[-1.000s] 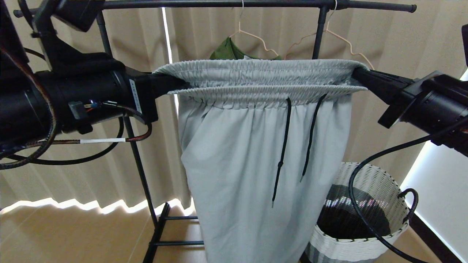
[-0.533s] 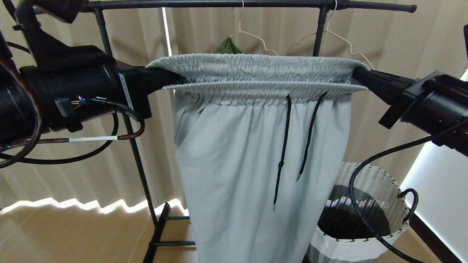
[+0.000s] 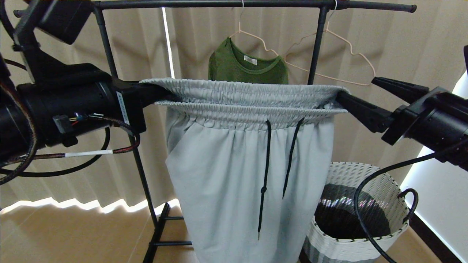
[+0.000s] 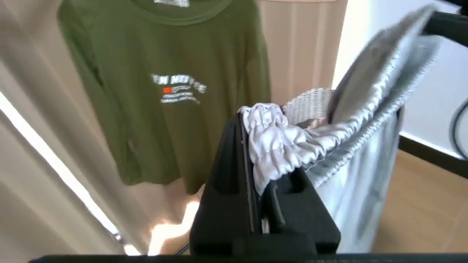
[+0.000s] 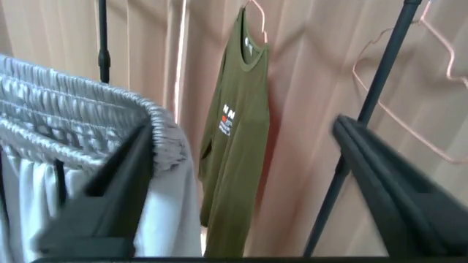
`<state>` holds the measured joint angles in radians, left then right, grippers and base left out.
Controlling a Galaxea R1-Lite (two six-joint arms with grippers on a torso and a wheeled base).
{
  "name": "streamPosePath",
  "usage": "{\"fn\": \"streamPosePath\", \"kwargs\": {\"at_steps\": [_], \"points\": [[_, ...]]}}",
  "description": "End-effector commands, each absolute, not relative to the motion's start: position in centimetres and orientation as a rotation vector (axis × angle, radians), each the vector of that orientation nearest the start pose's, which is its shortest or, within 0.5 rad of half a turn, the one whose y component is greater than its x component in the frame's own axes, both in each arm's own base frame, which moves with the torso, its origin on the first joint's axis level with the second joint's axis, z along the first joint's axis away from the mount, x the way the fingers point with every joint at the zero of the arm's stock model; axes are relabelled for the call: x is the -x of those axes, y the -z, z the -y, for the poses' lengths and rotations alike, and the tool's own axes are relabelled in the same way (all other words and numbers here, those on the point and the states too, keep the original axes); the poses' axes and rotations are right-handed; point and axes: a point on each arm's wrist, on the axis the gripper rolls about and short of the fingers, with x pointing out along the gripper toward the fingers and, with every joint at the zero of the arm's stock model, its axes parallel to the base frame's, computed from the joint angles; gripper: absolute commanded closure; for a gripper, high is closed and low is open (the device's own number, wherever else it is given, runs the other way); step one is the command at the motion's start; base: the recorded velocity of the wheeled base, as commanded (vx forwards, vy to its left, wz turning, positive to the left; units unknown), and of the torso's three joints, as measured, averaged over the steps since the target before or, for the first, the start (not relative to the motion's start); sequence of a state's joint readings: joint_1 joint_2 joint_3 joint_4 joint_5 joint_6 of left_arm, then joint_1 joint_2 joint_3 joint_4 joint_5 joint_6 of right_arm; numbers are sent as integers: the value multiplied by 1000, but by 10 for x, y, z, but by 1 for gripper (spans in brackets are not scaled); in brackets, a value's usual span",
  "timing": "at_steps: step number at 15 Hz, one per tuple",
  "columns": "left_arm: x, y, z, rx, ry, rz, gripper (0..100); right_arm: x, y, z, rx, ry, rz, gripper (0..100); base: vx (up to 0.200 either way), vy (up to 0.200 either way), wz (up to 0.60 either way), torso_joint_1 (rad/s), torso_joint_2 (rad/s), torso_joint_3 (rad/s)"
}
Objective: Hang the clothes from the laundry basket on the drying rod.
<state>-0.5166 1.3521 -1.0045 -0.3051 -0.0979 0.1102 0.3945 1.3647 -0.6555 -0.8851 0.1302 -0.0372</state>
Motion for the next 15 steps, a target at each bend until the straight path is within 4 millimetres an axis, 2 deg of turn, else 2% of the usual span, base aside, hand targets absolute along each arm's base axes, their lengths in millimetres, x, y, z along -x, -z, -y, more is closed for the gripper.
{"fn": "streamPosePath", "kwargs": {"at_steps": [1,4,6,8,11,12,13,15], "points": [[-199,-293,113,-143,534,-33,100,-186,-233,-94,10,-582,191,0,0,0,0,0,0,0],[-201,-289,112,-178,496,-43,100,-178,-221,-95,15,-662,184,0,0,0,0,0,0,0],[-208,-277,106,-223,432,-81,100,-167,-222,-91,13,-687,206,0,0,0,0,0,0,0],[-209,-275,106,-229,427,-89,100,-159,-220,-87,14,-689,211,0,0,0,0,0,0,0],[-207,-267,104,-240,389,-118,100,-146,-200,-79,35,-675,150,0,0,0,0,0,0,0],[-203,-262,101,-245,367,-132,100,-145,-195,-75,46,-657,132,0,0,0,0,0,0,0],[-191,-261,88,-243,312,-126,100,-146,-185,-63,55,-583,93,0,0,0,0,0,0,0],[-179,-260,73,-235,260,-114,100,-144,-176,-54,82,-518,66,0,0,0,0,0,0,0]]}}
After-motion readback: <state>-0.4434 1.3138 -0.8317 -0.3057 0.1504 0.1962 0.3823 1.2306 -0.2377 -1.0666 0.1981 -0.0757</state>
